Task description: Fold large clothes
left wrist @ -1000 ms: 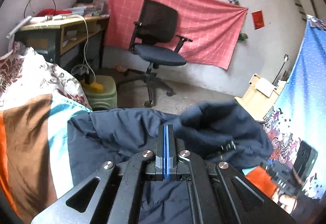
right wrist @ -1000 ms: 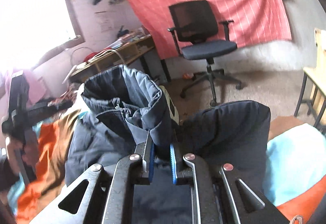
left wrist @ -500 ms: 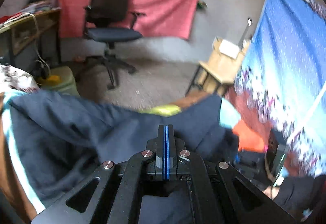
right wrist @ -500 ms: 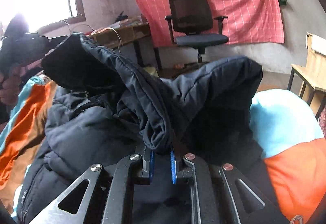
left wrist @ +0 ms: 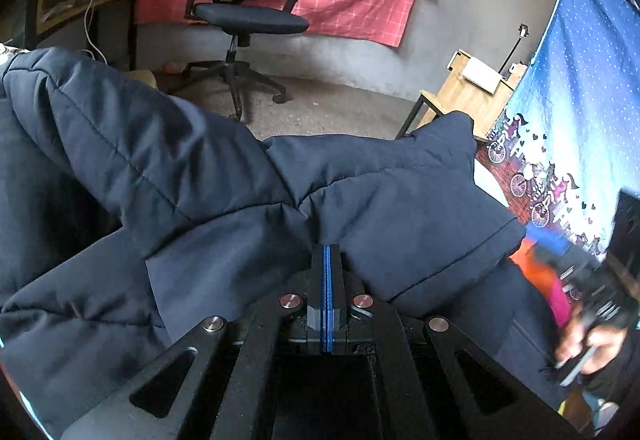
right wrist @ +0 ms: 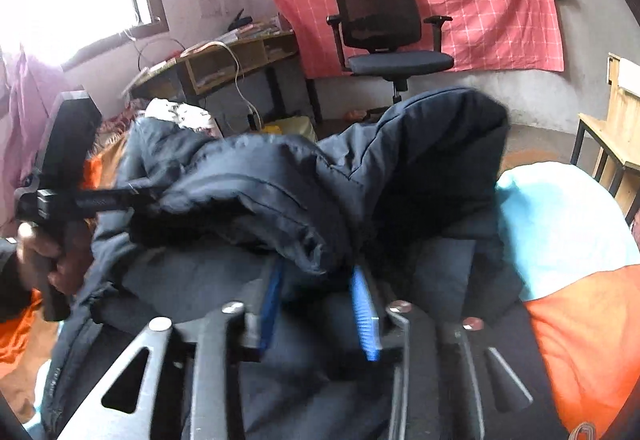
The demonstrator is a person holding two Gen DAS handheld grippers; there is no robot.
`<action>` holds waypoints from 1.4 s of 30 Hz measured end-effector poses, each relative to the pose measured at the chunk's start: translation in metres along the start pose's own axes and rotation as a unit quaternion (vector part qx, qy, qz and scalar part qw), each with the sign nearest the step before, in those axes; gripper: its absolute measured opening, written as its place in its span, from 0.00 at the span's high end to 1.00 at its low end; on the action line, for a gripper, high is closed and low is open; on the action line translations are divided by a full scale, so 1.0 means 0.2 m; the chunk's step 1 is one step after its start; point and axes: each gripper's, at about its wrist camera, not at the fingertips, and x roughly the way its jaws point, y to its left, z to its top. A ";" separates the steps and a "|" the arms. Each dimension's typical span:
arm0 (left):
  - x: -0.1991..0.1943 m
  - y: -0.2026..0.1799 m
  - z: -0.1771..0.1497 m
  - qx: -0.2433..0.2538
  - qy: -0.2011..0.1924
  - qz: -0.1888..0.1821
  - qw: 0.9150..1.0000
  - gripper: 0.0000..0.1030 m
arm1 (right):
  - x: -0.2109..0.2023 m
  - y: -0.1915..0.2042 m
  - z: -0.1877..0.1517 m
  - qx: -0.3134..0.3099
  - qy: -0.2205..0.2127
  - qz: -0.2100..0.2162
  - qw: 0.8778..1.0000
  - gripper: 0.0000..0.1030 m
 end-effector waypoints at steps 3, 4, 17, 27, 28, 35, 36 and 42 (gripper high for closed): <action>0.02 -0.01 -0.03 0.014 -0.013 0.015 1.000 1.00 | -0.09 -0.01 0.11 0.000 -0.042 0.002 0.999 0.48; 0.02 -0.01 -0.04 0.015 -0.017 0.018 1.000 1.00 | -0.10 -0.02 0.16 0.002 -0.053 0.001 0.999 0.46; 0.15 -0.02 -0.18 0.033 -0.045 0.035 0.998 1.00 | 0.67 -0.07 0.29 -0.033 0.071 -0.131 0.988 0.81; 0.12 0.02 -0.21 0.018 -0.062 0.026 0.998 1.00 | 0.81 -0.20 0.10 0.025 0.053 -0.104 0.993 0.83; 0.08 0.00 -0.20 0.017 -0.061 0.030 0.998 1.00 | 0.80 -0.19 0.11 0.023 0.054 -0.104 0.993 0.83; -0.15 0.03 0.11 0.002 -0.184 0.115 0.976 0.98 | 0.60 0.02 0.37 -0.095 -0.017 -0.126 0.987 0.83; -0.13 0.09 0.16 -0.030 -0.186 0.139 0.972 0.98 | 0.60 0.03 0.42 -0.106 -0.034 -0.135 0.985 0.83; 0.00 0.48 0.12 -0.202 -0.140 0.180 0.952 0.99 | 0.78 -0.26 0.53 0.018 0.005 -0.215 0.976 0.83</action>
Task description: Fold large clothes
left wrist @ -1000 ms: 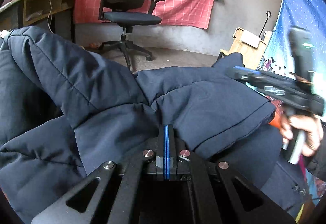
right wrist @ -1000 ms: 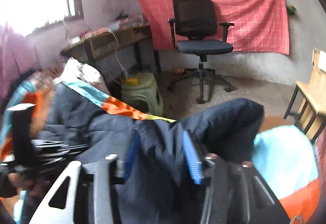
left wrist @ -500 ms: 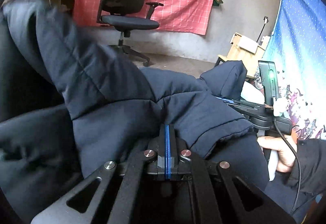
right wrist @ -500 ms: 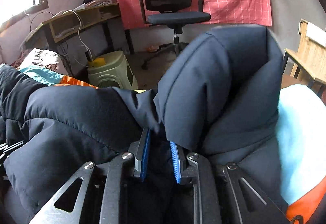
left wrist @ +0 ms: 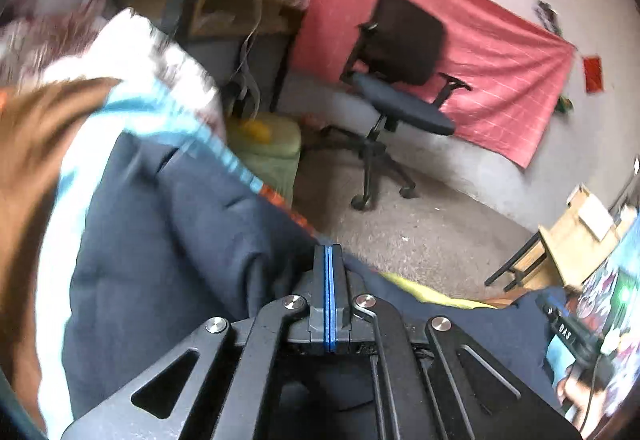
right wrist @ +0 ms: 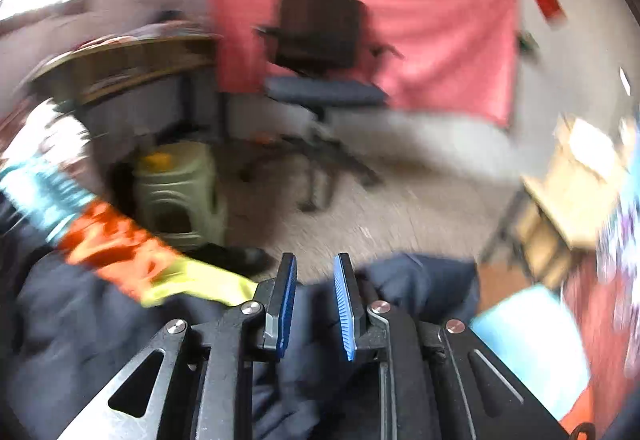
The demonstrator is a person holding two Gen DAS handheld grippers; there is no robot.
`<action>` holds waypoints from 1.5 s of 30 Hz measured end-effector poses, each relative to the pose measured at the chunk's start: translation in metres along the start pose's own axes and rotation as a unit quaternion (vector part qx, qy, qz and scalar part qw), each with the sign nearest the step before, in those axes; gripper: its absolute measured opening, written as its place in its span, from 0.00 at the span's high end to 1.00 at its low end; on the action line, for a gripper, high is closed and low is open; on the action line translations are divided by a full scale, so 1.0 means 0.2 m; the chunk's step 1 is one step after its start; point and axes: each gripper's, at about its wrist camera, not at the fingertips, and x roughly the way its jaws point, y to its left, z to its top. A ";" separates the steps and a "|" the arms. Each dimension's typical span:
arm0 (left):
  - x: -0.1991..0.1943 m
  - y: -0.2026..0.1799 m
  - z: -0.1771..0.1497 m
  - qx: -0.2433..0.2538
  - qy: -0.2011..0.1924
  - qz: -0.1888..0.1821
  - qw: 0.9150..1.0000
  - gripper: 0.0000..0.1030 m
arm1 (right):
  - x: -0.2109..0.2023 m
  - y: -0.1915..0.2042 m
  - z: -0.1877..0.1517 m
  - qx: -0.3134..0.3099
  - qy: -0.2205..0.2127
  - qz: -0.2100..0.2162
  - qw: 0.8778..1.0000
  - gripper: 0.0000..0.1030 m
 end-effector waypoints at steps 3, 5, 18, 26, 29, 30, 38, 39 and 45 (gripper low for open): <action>0.03 0.08 -0.06 -0.007 0.008 -0.007 1.000 0.99 | 0.07 -0.10 -0.08 0.033 0.025 0.005 0.999 0.85; 0.06 0.09 -0.08 -0.006 0.009 -0.004 1.000 0.99 | 0.10 -0.10 -0.12 0.030 0.030 0.005 0.999 0.85; -0.24 -0.23 -0.05 0.094 0.015 -0.116 0.989 0.94 | -0.18 -0.06 -0.06 0.035 0.010 0.113 0.993 0.80; -0.22 -0.44 -0.39 0.235 0.120 -0.146 0.953 0.94 | -0.36 0.15 -0.24 -0.055 0.064 0.207 0.975 0.77; -0.16 -0.43 -0.47 0.248 0.156 -0.129 0.948 0.94 | -0.35 0.17 -0.33 -0.077 0.093 0.200 0.972 0.77; -0.13 -0.42 -0.47 0.240 0.169 -0.126 0.948 0.94 | -0.33 0.17 -0.35 -0.084 0.106 0.200 0.971 0.77; -0.08 -0.37 -0.58 0.235 0.143 -0.105 0.956 0.95 | -0.22 0.21 -0.54 -0.077 0.072 0.170 0.980 0.77; -0.08 -0.37 -0.59 0.237 0.135 -0.104 0.956 0.95 | -0.22 0.22 -0.55 -0.081 0.066 0.163 0.981 0.77; -0.02 -0.34 -0.64 0.232 0.109 -0.115 0.960 0.95 | -0.21 0.24 -0.62 -0.081 0.049 0.144 0.985 0.77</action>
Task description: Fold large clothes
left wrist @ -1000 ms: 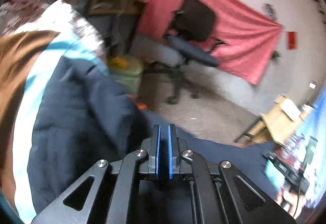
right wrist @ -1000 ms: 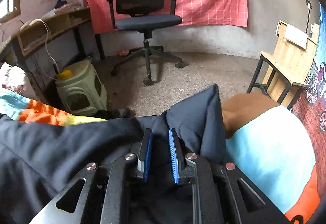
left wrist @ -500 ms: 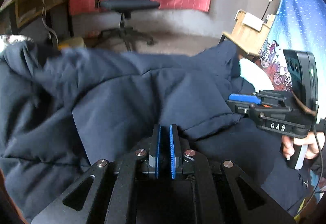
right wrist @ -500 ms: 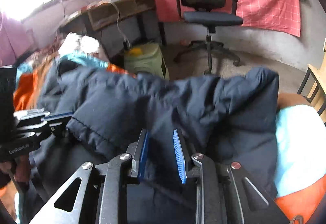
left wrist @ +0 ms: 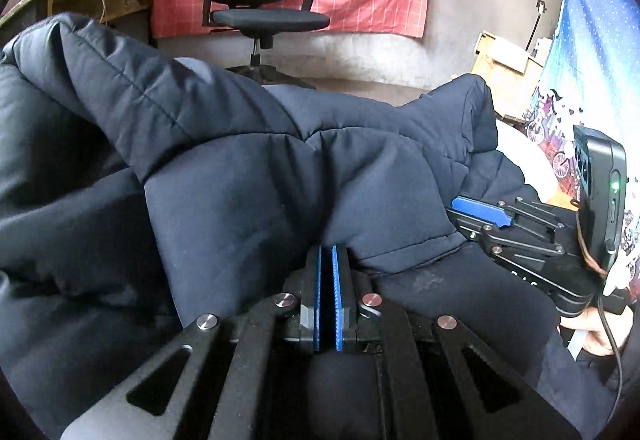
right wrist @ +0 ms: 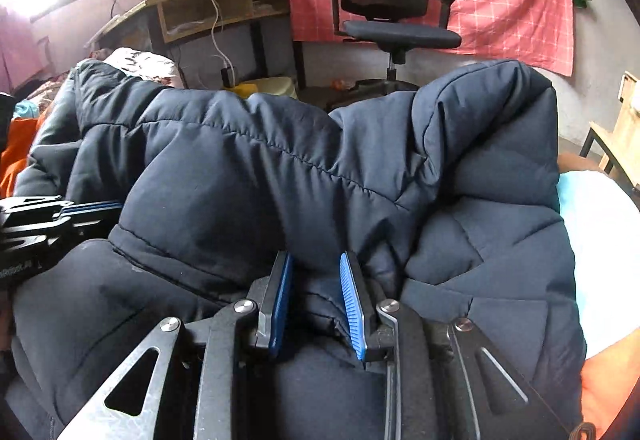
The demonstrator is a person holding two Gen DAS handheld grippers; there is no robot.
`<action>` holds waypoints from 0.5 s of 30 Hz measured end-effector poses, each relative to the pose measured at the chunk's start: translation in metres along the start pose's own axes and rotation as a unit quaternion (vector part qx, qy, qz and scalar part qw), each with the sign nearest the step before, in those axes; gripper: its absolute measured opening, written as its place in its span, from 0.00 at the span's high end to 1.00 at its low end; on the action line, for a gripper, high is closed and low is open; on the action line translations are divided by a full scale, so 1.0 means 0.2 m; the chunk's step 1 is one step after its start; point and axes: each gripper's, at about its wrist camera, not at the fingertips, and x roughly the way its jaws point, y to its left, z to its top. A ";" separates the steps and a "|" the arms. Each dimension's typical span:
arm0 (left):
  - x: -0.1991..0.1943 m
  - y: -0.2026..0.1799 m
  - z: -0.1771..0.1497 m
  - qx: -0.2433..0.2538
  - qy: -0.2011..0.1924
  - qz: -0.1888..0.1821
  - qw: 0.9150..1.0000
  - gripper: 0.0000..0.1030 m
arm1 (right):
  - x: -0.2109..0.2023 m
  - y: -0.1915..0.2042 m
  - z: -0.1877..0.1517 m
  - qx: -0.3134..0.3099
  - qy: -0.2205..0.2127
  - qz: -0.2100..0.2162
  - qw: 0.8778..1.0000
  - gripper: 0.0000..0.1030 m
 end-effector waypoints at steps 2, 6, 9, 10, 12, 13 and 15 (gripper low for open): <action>0.01 0.00 0.00 -0.004 -0.005 -0.005 1.000 0.95 | 0.02 0.02 0.00 -0.004 -0.002 -0.009 1.000 0.77; 0.00 0.02 -0.01 -0.007 -0.007 -0.010 1.000 0.95 | 0.02 0.01 -0.01 0.000 -0.002 -0.007 1.000 0.77; -0.01 0.03 -0.01 -0.007 -0.010 -0.010 1.000 0.95 | 0.03 0.00 -0.01 -0.001 -0.001 -0.008 1.000 0.77; -0.01 0.03 -0.01 -0.007 -0.010 -0.010 1.000 0.95 | 0.03 0.00 -0.01 -0.001 -0.001 -0.008 1.000 0.77; -0.02 0.03 -0.01 -0.007 -0.010 -0.010 1.000 0.95 | 0.03 0.00 -0.01 0.000 -0.003 -0.006 1.000 0.77; -0.01 0.02 -0.01 -0.004 -0.009 -0.005 1.000 0.95 | 0.03 0.00 0.00 0.001 -0.003 -0.005 1.000 0.77; -0.03 0.01 -0.01 0.004 -0.011 0.005 1.000 0.95 | 0.03 0.00 0.00 0.005 -0.004 0.000 1.000 0.77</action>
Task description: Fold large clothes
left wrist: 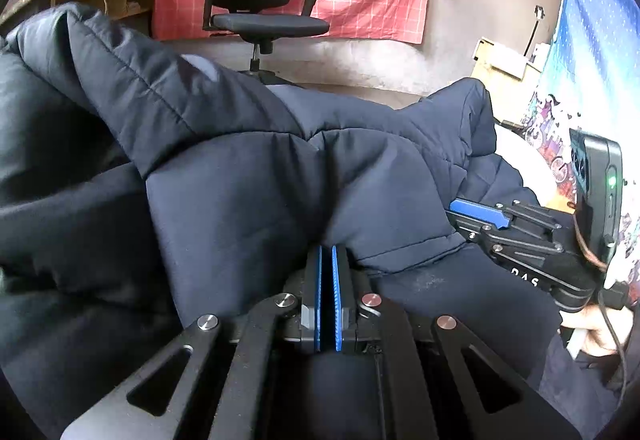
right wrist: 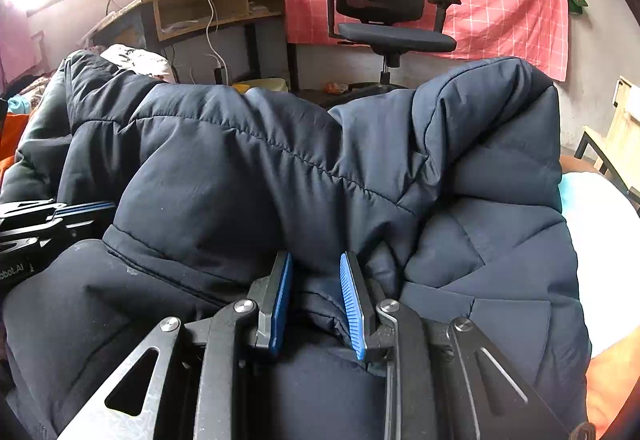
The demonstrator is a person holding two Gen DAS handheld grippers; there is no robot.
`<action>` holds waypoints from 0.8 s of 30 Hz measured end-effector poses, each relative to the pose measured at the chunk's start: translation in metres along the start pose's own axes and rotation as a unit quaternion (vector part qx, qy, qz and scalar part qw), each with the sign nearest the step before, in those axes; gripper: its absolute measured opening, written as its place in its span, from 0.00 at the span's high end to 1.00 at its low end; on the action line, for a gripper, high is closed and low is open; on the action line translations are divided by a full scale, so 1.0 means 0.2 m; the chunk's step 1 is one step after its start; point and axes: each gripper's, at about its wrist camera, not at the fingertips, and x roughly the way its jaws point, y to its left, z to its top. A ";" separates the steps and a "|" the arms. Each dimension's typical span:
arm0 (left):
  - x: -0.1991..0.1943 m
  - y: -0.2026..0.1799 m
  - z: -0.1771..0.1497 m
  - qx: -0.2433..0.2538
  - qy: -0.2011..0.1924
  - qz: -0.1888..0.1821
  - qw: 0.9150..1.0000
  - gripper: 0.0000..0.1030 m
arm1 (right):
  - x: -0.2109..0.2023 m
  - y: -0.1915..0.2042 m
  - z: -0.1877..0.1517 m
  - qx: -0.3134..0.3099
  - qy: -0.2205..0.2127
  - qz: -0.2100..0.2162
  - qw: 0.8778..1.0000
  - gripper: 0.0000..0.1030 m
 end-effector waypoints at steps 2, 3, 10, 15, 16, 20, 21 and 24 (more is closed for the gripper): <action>0.01 -0.03 0.00 0.010 -0.001 0.014 1.000 0.95 | 0.00 -0.01 0.00 0.003 -0.001 0.004 1.000 0.77; 0.02 -0.04 0.00 0.013 -0.001 0.020 1.000 0.95 | 0.00 -0.02 0.00 0.005 -0.001 0.006 1.000 0.77; -0.02 -0.03 0.00 -0.015 -0.003 0.005 1.000 0.95 | -0.04 -0.05 0.00 0.013 -0.009 0.020 1.000 0.77; -0.07 -0.03 -0.01 -0.051 -0.003 0.016 0.999 0.90 | -0.10 -0.11 0.01 0.020 -0.010 0.042 0.999 0.75; -0.08 -0.04 -0.01 -0.054 0.000 0.018 0.998 0.85 | -0.12 -0.12 0.01 0.024 -0.008 0.050 0.998 0.73; -0.15 -0.09 0.02 -0.054 0.004 0.023 0.998 0.58 | -0.18 -0.16 0.03 0.035 -0.003 0.061 0.998 0.55; -0.17 -0.11 0.02 -0.051 -0.001 0.028 0.998 0.49 | -0.20 -0.16 0.03 0.034 -0.003 0.054 0.998 0.51; -0.25 -0.17 0.02 -0.030 -0.026 0.051 0.998 0.39 | -0.25 -0.17 0.03 0.030 -0.004 0.049 0.998 0.30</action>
